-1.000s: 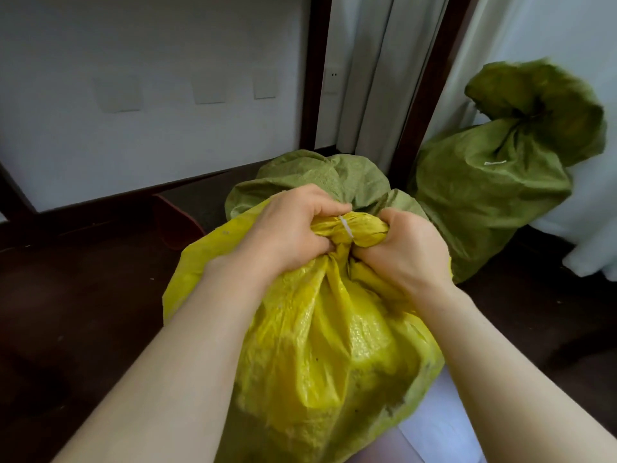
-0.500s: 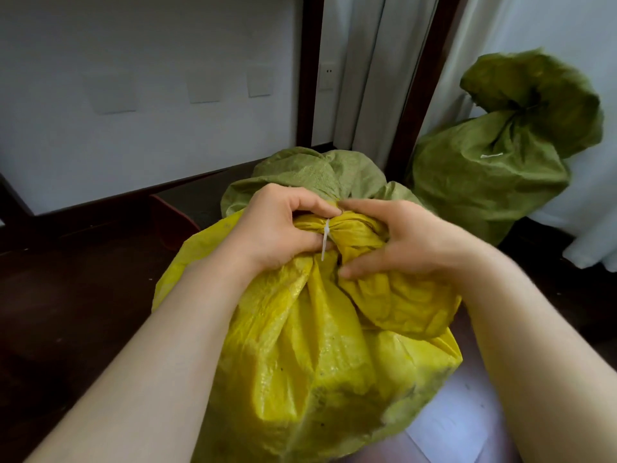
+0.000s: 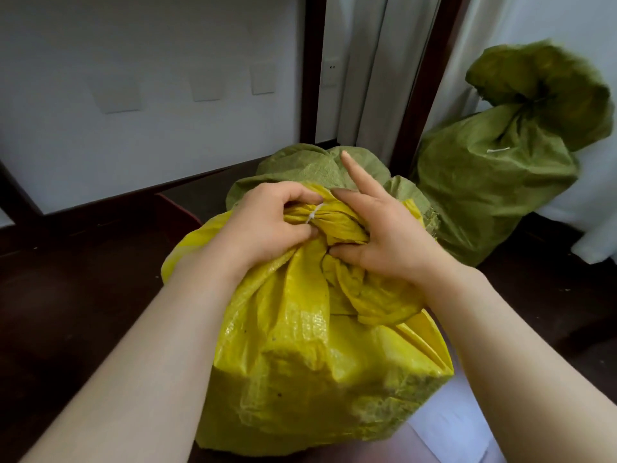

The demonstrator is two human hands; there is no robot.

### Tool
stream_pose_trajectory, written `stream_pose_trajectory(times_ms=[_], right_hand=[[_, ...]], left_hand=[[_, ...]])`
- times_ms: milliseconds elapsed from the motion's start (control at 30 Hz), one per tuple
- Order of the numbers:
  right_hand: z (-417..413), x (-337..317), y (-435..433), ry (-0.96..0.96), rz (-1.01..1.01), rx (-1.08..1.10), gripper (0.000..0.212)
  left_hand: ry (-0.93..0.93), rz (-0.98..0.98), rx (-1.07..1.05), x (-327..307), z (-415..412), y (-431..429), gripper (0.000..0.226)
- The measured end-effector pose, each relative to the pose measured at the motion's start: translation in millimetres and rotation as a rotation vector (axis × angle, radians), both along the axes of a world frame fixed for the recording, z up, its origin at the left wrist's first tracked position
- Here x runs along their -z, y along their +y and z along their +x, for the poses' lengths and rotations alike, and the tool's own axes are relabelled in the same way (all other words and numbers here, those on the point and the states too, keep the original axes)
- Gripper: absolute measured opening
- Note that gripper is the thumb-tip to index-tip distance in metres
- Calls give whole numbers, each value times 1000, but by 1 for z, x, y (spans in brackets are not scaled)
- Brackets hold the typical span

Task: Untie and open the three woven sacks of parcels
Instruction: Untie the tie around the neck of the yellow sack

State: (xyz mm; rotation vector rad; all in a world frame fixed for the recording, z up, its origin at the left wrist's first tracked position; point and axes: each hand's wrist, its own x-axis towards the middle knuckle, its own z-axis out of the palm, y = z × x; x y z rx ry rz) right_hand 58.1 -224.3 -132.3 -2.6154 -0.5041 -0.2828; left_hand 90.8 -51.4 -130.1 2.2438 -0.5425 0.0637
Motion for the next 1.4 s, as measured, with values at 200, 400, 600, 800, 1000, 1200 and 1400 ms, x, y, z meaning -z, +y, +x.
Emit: stream_pose_trajectory(times_ms=[200, 400, 600, 800, 1000, 1200, 1400], right_hand=[[-2, -14, 11, 59, 180, 94, 36], [2, -12, 10, 28, 141, 115, 38], [2, -11, 6, 22, 152, 112, 45], [0, -14, 3, 64, 170, 77, 61], [0, -7, 7, -26, 151, 148, 49], [3, -1, 8, 2, 439, 256, 28], [-4, -25, 0, 276, 594, 260, 16]], left_hand=[[79, -129, -68, 1, 1, -3, 43], [-56, 255, -192, -33, -6, -1, 28], [450, 30, -120, -37, -14, -12, 4], [472, -230, -213, -27, -8, -21, 16], [439, -297, -169, -19, -4, -20, 20], [445, -464, -80, -16, -7, -21, 14], [332, -326, -10, -15, -5, -20, 17]])
